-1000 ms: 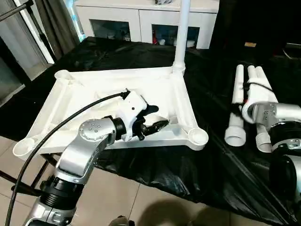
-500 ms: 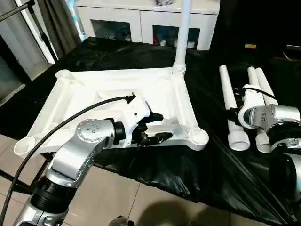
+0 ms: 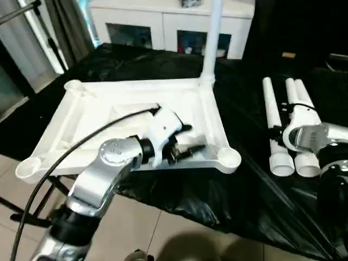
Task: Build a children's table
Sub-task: Pick table leg
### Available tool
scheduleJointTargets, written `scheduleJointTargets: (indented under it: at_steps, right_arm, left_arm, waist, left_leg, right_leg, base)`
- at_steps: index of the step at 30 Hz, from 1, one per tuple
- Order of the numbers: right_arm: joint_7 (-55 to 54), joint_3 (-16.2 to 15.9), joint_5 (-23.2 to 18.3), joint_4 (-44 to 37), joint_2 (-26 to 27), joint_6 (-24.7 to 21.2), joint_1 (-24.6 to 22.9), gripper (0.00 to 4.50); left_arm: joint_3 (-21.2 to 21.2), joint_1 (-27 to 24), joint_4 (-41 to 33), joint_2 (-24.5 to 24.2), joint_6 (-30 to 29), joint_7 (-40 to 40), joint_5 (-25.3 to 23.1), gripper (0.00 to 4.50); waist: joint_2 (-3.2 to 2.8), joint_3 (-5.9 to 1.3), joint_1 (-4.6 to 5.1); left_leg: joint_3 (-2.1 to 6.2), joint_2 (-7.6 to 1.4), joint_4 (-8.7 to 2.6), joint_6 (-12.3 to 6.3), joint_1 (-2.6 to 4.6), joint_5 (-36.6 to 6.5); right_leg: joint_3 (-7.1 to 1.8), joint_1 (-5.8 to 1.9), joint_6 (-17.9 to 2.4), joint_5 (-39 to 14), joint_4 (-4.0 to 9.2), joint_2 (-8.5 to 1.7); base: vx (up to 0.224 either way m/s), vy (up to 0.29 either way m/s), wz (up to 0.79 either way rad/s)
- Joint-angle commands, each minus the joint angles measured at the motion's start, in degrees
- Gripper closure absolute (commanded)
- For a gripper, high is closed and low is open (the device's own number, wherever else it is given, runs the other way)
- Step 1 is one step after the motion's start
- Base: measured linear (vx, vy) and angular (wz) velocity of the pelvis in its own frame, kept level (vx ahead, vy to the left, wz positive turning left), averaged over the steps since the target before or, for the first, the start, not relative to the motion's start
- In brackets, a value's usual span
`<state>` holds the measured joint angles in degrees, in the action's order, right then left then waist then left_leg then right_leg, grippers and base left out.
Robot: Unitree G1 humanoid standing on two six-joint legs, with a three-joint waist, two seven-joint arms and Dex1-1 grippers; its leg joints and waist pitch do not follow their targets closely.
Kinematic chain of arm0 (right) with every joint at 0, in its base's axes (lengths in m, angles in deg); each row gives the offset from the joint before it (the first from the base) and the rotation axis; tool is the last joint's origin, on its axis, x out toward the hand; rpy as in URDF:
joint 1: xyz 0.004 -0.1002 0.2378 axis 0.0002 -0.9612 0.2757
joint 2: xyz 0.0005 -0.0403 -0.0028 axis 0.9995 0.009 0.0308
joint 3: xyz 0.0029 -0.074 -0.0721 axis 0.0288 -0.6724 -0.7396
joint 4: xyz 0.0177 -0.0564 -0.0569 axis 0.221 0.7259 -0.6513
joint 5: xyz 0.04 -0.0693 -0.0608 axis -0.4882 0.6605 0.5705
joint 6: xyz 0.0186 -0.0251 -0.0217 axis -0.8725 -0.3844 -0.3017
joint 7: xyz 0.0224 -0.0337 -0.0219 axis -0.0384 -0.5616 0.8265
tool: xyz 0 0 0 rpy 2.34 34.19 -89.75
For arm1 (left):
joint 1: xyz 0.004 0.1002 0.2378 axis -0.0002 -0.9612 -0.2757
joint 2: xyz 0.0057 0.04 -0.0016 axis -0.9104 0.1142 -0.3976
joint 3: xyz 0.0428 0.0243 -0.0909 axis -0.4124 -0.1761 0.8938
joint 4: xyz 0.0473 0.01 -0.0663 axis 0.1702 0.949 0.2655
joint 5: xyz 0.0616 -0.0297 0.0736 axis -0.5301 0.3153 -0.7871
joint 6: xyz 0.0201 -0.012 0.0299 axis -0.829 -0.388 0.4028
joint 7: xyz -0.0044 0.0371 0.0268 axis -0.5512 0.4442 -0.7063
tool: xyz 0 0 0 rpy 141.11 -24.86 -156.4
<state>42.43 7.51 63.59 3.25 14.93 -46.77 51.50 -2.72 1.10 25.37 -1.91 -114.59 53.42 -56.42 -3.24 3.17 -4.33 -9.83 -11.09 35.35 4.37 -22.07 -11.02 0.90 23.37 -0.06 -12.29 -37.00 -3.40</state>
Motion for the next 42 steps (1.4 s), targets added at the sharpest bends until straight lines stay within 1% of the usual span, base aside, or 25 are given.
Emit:
scheduleJointTargets:
  at_steps: [1,5,6,8,9,10,11,12,13,14,15,18,19,21,22,23,24,25,26,27,30,33,34,37,42]
  right_arm:
    - [1.9,2.1,-2.8,-3.1,0.2,0.0,-0.4,2.7]
    - [3.7,5.0,-6.7,-7.3,1.0,-1.9,-2.5,2.7]
    - [5.3,6.8,-9.3,-11.4,1.8,-2.5,-4.2,2.7]
    - [9.4,9.7,-14.6,-20.1,3.2,-3.7,-7.7,2.7]
    - [9.6,9.8,-14.9,-20.6,3.3,-3.7,-8.0,2.71]
    - [16.1,11.5,-22.7,-36.4,6.8,-3.3,-14.2,2.71]
    - [16.8,11.6,-23.7,-38.0,7.0,-3.7,-14.8,2.72]
    - [19.2,11.8,-27.2,-43.6,7.4,-6.5,-17.0,2.72]
    - [19.2,11.8,-27.2,-43.6,7.4,-6.5,-17.0,2.72]
    - [21.0,11.9,-30.2,-47.4,7.8,-8.8,-18.6,2.72]
    - [21.5,11.9,-30.8,-48.0,7.9,-9.1,-18.9,2.72]
    - [24.7,11.3,-35.9,-56.2,9.0,-12.0,-23.0,2.72]
    - [25.0,11.1,-36.2,-56.8,9.0,-12.2,-23.4,2.72]
    - [27.0,9.4,-40.1,-64.6,9.7,-14.6,-27.9,2.72]
    - [27.4,9.0,-40.6,-65.6,9.6,-15.1,-28.5,2.72]
    - [28.1,8.2,-41.5,-67.1,9.4,-16.2,-29.3,2.72]
    - [28.5,7.8,-41.9,-67.7,9.3,-16.7,-29.6,2.72]
    - [28.8,7.1,-42.0,-68.6,9.3,-16.9,-30.0,2.72]
    - [28.8,6.5,-42.0,-69.1,9.4,-17.1,-30.3,2.72]
    - [28.8,6.2,-42.1,-69.6,9.5,-17.2,-30.5,2.72]
    - [28.8,4.7,-41.7,-70.6,9.4,-17.3,-30.9,2.72]
    - [28.8,2.9,-41.4,-71.4,9.5,-17.2,-31.3,2.72]
    - [28.5,1.8,-40.8,-71.7,9.5,-16.9,-31.4,2.72]
    - [27.8,-2.0,-38.1,-71.8,9.3,-16.0,-31.1,2.72]
    - [27.1,-7.9,-33.8,-73.0,9.0,-13.7,-30.1,2.72]
  left_arm:
    - [2.5,1.2,1.3,0.6,-0.6,2.6,0.6,1.31]
    - [5.3,1.9,2.0,2.8,-1.4,4.7,2.5,1.31]
    - [7.0,2.4,2.2,4.3,-2.5,5.9,4.0,1.31]
    - [9.2,3.9,3.0,7.2,-4.2,7.9,6.5,1.31]
    - [9.4,4.0,3.1,7.4,-4.2,8.0,6.6,1.31]
    - [13.3,6.5,4.8,10.7,-7.6,9.3,11.4,1.31]
    - [13.7,6.9,5.1,11.1,-8.0,9.4,11.9,1.15]
    - [15.1,8.2,5.9,12.8,-9.3,9.5,14.7,1.05]
    - [15.1,8.2,5.9,12.8,-9.3,9.5,14.7,0.98]
    - [16.1,9.3,6.5,13.8,-10.1,9.0,17.0,0.98]
    - [16.2,9.5,6.6,14.0,-10.3,8.9,17.4,0.78]
    - [17.7,12.1,8.0,15.8,-13.8,9.7,19.7,0.54]
    - [17.9,12.4,8.3,16.0,-14.0,9.8,20.0,0.5]
    - [20.4,14.8,10.7,18.0,-17.5,11.3,23.2,0.5]
    - [21.1,15.2,11.3,18.7,-17.9,11.8,24.0,0.5]
    - [22.6,16.1,12.4,20.0,-18.6,12.6,26.1,0.5]
    - [23.3,16.5,12.9,20.6,-18.8,13.0,27.2,0.5]
    - [24.6,17.2,13.4,21.4,-19.8,13.3,29.6,0.5]
    - [25.2,17.4,13.5,21.8,-20.1,13.5,30.9,0.5]
    - [25.6,17.6,13.5,22.0,-20.4,13.7,31.8,0.5]
    - [26.1,18.2,14.1,22.4,-21.9,13.9,32.7,0.5]
    - [26.3,18.7,14.9,22.7,-23.8,14.1,32.6,0.5]
    - [26.7,18.9,15.0,23.0,-24.3,14.4,33.1,0.5]
    - [26.6,18.4,14.3,23.3,-25.4,16.0,35.4,0.5]
    - [26.1,17.6,13.8,23.4,-26.2,18.1,34.9,0.5]
  waist:
    - [2.04,-4.46,0.02]
    - [1.69,-4.6,0.05]
    - [2.08,-4.41,0.03]
    - [1.94,-4.55,-0.51]
    - [1.78,-4.49,-0.55]
    - [1.26,-4.35,-1.19]
    - [1.45,-4.44,-1.45]
    - [1.57,-4.55,-1.68]
    - [1.6,-4.53,-1.81]
    - [1.58,-4.5,-1.98]
    - [1.42,-4.29,-2.27]
    - [1.46,-3.98,-2.31]
    - [1.5,-3.98,-2.28]
    - [1.47,-3.99,-2.37]
    - [1.42,-4.06,-2.46]
    - [1.24,-4.08,-2.35]
    - [1.4,-4.16,-2.41]
    - [0.83,-4.1,-2.15]
    - [0.4,-4.2,-2.27]
    - [0.84,-4.1,-1.95]
    - [1.07,-4.05,-1.89]
    - [0.87,-4.05,-1.97]
    - [1.19,-4.09,-2.01]
    - [0.97,-4.29,-2.18]
    - [1.13,-4.26,-2.35]
  left_leg:
    - [-0.28,-0.4,-2.94,-2.81,0.19,-3.4]
    - [-0.27,-0.43,-2.72,-4.63,0.21,-1.8]
    - [-0.5,-0.31,-2.8,-4.93,0.14,-2.0]
    - [-0.34,-0.5,-2.7,-5.79,0.27,-1.8]
    - [-0.36,-0.56,-2.75,-6.09,0.22,-1.7]
    - [-0.47,-0.55,-2.71,-6.64,0.28,-2.1]
    - [-0.42,-0.67,-2.62,-6.72,0.37,-2.0]
    - [-0.13,-0.76,-2.81,-7.29,0.34,-1.8]
    - [-0.16,-0.67,-2.78,-7.31,0.38,-1.5]
    - [-0.01,-0.9,-2.95,-6.95,0.45,-1.9]
    - [-0.13,-0.85,-2.99,-6.05,0.59,-3.3]
    - [-0.04,-0.78,-3.42,-4.18,0.59,-5.2]
    - [-0.06,-0.72,-3.41,-3.82,0.61,-5.2]
    - [0.12,-0.71,-3.54,-3.23,0.44,-4.4]
    - [0.26,-0.73,-3.53,-3.26,0.5,-4.1]
    - [0.34,-0.62,-3.58,-3.13,0.21,-3.6]
    - [0.33,-0.6,-3.47,-3.01,0.34,-3.4]
    - [0.46,-0.53,-3.52,-2.79,0.07,-3.5]
    - [0.54,-0.56,-3.48,-2.57,0.25,-3.7]
    - [0.47,-0.42,-3.52,-2.6,0.13,-4.2]
    - [0.42,-0.42,-3.6,-2.47,0.14,-4.0]
    - [0.49,-0.53,-3.67,-2.26,0.24,-3.7]
    - [0.45,-0.56,-3.69,-2.3,0.26,-3.6]
    - [0.55,-0.66,-3.6,-2.3,0.19,-1.5]
    - [0.45,-0.61,-3.58,-2.49,0.17,-1.4]
  right_leg:
    - [-1.14,-3.81,-14.6,0.6,4.14,-2.62]
    - [-1.09,-3.65,-15.4,2.6,3.92,-2.56]
    - [-1.16,-3.78,-15.4,3.1,4.07,-2.42]
    - [-1.13,-3.76,-15.4,4.0,3.95,-2.56]
    - [-1.15,-3.77,-15.5,4.2,3.95,-2.5]
    - [-1.19,-3.54,-15.0,3.9,4.25,-2.48]
    - [-1.36,-3.65,-14.5,4.8,4.01,-2.54]
    - [-1.11,-3.72,-14.9,5.1,3.97,-2.66]
    - [-1.12,-3.68,-14.9,4.7,4.02,-2.54]
    - [-1.05,-3.41,-15.2,2.3,4.24,-2.71]
    - [-1.15,-3.3,-15.0,-0.7,4.57,-2.74]
    - [-1.26,-3.22,-12.8,-6.1,5.26,-2.8]
    - [-1.33,-3.25,-12.3,-6.4,5.26,-2.81]
    - [-1.37,-3.34,-11.6,-6.2,5.34,-2.85]
    - [-1.34,-3.32,-11.6,-5.5,5.26,-2.91]
    - [-1.25,-3.57,-11.6,-5.1,5.18,-2.9]
    - [-1.23,-3.44,-11.9,-4.4,5.27,-2.89]
    - [-1.17,-3.51,-12.2,-4.1,5.23,-2.92]
    - [-1.16,-3.4,-12.1,-4.1,5.22,-2.97]
    - [-1.18,-3.52,-12.0,-4.2,5.4,-2.85]
    - [-1.19,-3.49,-11.2,-6.2,5.74,-2.91]
    - [-1.2,-3.4,-10.7,-6.6,5.71,-2.96]
    - [-1.23,-3.42,-10.6,-6.3,5.76,-2.95]
    - [-1.21,-3.48,-11.3,-2.0,5.21,-2.98]
    - [-1.29,-3.59,-11.6,-0.3,5.11,-3.04]
  base:
    - [0.0,0.0,0.0]
    - [0.0,0.0,0.0]
    - [0.0,0.0,0.0]
    - [0.0,0.0,0.0]
    - [0.0,0.0,0.0]
    - [0.0,0.0,0.0]
    - [0.0,0.0,0.0]
    - [0.0,0.0,0.0]
    - [0.0,0.0,0.0]
    - [0.0,0.0,0.0]
    - [0.0,0.0,0.0]
    - [0.0,0.0,0.0]
    - [0.0,0.0,0.0]
    - [0.0,0.0,0.0]
    - [0.0,0.0,0.0]
    - [0.0,0.0,0.0]
    - [0.0,0.0,0.0]
    - [0.0,0.0,0.0]
    - [0.0,0.0,0.0]
    - [0.0,0.0,0.0]
    - [0.0,0.0,0.0]
    - [0.0,0.0,0.0]
    - [0.0,0.0,0.0]
    - [0.0,0.0,0.0]
    - [0.0,0.0,0.0]
